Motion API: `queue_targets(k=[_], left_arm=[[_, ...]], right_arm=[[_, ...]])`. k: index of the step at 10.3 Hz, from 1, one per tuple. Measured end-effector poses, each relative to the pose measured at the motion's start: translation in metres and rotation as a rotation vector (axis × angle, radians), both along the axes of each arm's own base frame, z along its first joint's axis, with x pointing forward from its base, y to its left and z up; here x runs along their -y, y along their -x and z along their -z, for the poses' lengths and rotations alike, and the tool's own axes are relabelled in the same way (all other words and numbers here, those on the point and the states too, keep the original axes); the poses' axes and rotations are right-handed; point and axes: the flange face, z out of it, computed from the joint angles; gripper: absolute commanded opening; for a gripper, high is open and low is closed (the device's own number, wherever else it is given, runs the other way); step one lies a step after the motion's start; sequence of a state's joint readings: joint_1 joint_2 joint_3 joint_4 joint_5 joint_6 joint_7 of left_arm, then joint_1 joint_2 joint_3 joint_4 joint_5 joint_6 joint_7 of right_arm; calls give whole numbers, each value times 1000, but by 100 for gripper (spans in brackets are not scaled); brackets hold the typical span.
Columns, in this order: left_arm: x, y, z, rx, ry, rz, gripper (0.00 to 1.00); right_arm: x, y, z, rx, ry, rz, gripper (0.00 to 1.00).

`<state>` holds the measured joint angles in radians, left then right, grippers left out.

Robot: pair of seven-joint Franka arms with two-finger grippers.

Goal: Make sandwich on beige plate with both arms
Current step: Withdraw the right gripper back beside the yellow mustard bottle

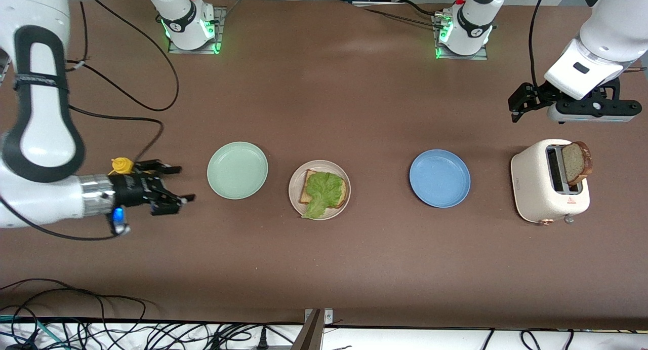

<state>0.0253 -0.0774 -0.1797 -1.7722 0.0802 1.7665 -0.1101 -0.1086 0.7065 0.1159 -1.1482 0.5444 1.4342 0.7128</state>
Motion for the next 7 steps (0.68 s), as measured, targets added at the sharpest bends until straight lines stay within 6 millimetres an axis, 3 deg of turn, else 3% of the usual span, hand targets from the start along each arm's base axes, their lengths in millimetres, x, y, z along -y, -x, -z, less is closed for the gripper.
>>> queue_targets(k=[2, 4, 7], left_arm=[[0, 0, -2, 5, 0, 0, 100], [0, 1, -3, 6, 0, 1, 100], [1, 1, -3, 6, 0, 2, 100]], right_arm=[[48, 16, -17, 104, 78, -251, 100], [79, 23, -34, 218, 128, -493, 100], [143, 29, -43, 358, 84, -728, 100]])
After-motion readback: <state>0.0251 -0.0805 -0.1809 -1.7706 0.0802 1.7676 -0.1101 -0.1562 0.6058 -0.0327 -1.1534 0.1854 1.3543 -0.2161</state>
